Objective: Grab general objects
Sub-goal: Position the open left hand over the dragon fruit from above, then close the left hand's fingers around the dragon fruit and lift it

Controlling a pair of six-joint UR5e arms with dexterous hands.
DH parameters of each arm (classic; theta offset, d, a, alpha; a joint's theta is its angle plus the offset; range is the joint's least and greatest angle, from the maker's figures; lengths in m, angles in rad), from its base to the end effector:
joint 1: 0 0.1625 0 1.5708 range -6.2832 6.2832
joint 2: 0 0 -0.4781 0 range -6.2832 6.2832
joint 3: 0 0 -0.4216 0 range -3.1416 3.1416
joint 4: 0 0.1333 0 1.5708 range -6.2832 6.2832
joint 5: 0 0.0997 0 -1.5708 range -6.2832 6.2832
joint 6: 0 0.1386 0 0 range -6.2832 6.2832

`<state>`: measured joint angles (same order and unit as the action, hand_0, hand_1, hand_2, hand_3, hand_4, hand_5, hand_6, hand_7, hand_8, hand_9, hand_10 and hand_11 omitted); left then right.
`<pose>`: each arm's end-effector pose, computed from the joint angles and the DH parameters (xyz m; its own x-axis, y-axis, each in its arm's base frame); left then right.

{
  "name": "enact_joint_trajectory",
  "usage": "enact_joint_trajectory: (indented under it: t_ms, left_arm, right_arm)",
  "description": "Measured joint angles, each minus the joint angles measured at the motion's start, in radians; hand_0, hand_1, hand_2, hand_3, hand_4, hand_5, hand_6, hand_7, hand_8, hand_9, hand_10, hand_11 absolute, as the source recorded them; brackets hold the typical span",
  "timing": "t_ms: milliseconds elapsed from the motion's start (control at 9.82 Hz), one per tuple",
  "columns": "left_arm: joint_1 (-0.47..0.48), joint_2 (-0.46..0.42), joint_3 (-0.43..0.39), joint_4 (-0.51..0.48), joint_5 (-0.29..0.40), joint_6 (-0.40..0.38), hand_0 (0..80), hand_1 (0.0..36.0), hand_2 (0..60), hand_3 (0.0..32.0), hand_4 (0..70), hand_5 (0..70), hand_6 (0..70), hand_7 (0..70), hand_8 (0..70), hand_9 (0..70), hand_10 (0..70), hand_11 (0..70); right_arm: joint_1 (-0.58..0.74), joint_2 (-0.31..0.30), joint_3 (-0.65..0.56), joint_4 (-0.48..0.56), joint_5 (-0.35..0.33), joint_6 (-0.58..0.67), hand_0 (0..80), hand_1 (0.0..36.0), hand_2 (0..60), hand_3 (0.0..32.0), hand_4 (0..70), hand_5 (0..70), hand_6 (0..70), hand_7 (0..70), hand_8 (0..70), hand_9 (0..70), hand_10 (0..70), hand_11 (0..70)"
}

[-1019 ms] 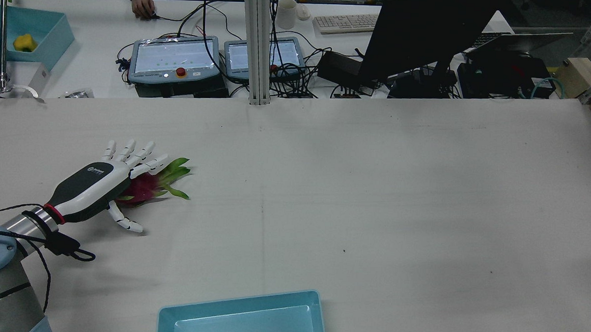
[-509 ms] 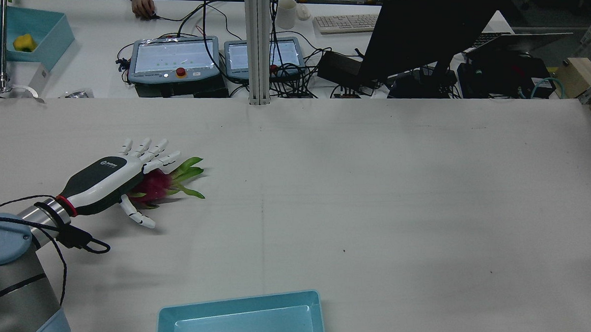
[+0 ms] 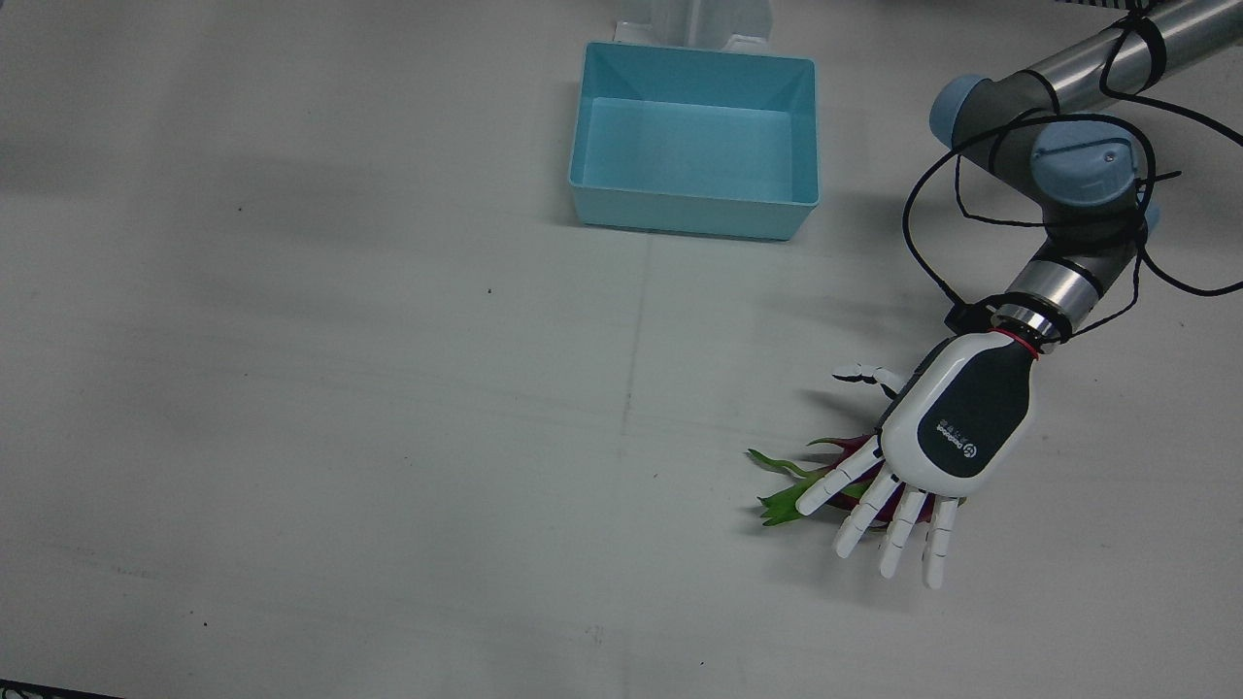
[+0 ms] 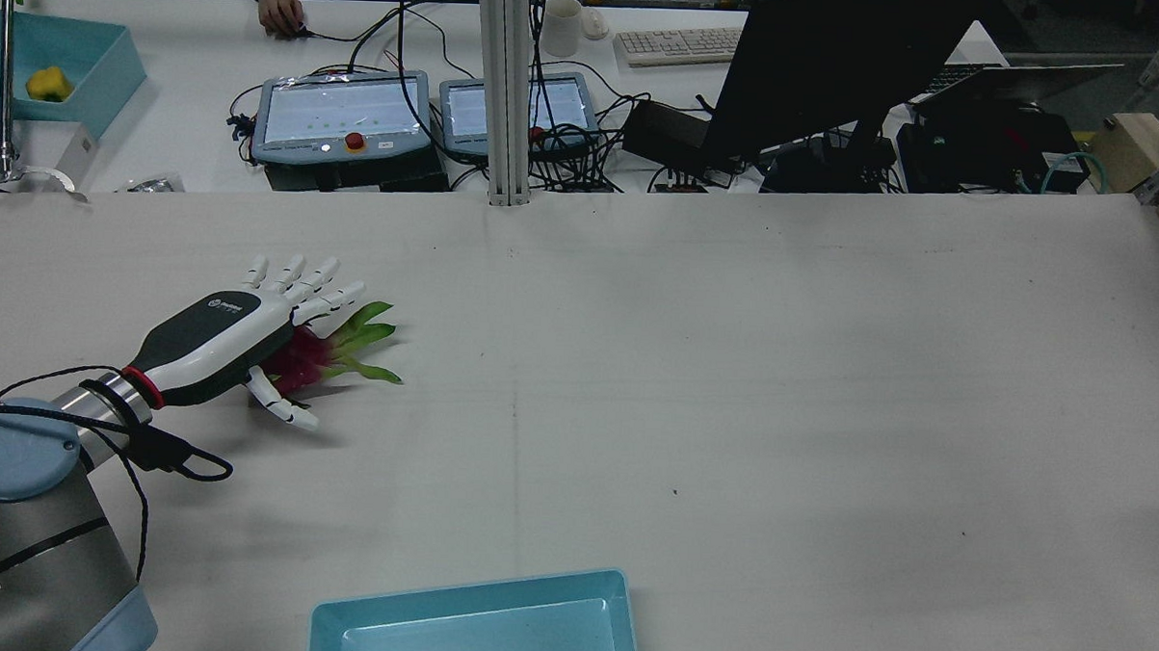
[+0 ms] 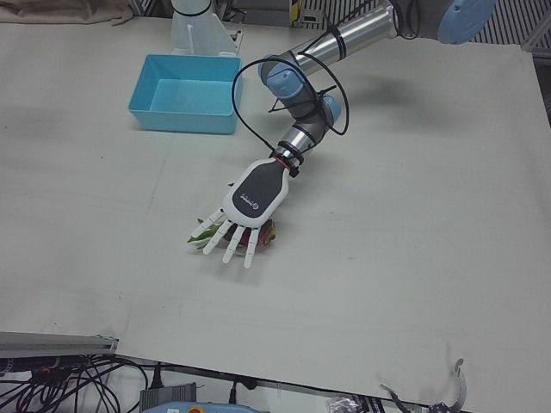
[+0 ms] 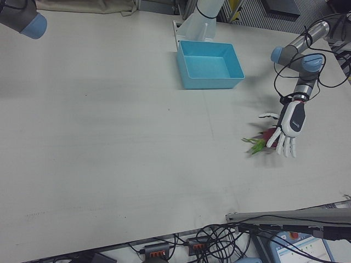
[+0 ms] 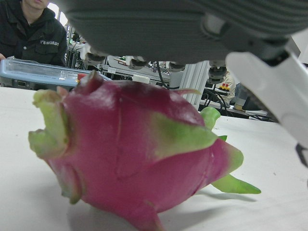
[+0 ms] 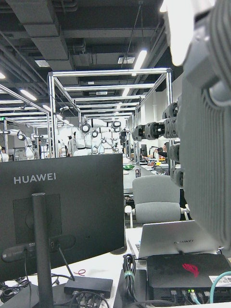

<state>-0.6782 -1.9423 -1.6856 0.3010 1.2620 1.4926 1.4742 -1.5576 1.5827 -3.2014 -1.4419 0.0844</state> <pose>0.4307 -0.5723 0.4846 -0.2079 0.0719 -0.9755 0.8166 0.5618 -0.1326 0.0962 -0.5736 0.7344 -0.9962 -0.0350 -0.0798 0.0809 -0.0317 -0.9962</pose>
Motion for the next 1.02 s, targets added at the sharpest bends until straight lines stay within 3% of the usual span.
enact_joint_trajectory:
  t_ms: [407, 611, 815, 917, 1019]
  left_arm:
    - [-0.007, -0.009, 0.025, -0.024, -0.001, 0.093, 56.3, 31.9, 20.4, 24.6, 0.0, 0.0, 0.0, 0.0, 0.0, 0.0, 0.0, 0.0]
    - [-0.007, -0.010, 0.040, -0.045, -0.003, 0.134, 57.7, 32.7, 20.2, 25.8, 0.0, 0.0, 0.0, 0.0, 0.0, 0.0, 0.0, 0.0]
    - [-0.006, -0.011, 0.050, -0.073, -0.026, 0.199, 57.0, 31.8, 21.4, 32.0, 0.0, 0.0, 0.0, 0.0, 0.0, 0.0, 0.0, 0.0]
    - [-0.005, -0.011, 0.056, -0.085, -0.034, 0.223, 55.1, 28.6, 18.7, 28.8, 0.0, 0.0, 0.0, 2.7, 0.0, 0.0, 0.0, 0.0]
    - [-0.004, -0.011, 0.062, -0.093, -0.038, 0.243, 51.8, 21.8, 12.5, 19.4, 0.0, 0.0, 0.9, 9.9, 0.0, 0.5, 0.0, 0.4]
  right_arm:
    - [0.000, -0.001, -0.001, 0.000, 0.000, 0.000, 0.0, 0.0, 0.0, 0.0, 0.0, 0.0, 0.0, 0.0, 0.0, 0.0, 0.0, 0.0]
    - [0.000, -0.001, -0.001, 0.000, 0.000, 0.000, 0.0, 0.0, 0.0, 0.0, 0.0, 0.0, 0.0, 0.0, 0.0, 0.0, 0.0, 0.0]
    - [0.000, -0.001, 0.000, 0.000, 0.000, 0.000, 0.0, 0.0, 0.0, 0.0, 0.0, 0.0, 0.0, 0.0, 0.0, 0.0, 0.0, 0.0]
    - [0.000, -0.001, 0.000, 0.000, 0.000, 0.000, 0.0, 0.0, 0.0, 0.0, 0.0, 0.0, 0.0, 0.0, 0.0, 0.0, 0.0, 0.0]
    - [0.000, -0.001, 0.000, 0.000, 0.000, 0.000, 0.0, 0.0, 0.0, 0.0, 0.0, 0.0, 0.0, 0.0, 0.0, 0.0, 0.0, 0.0]
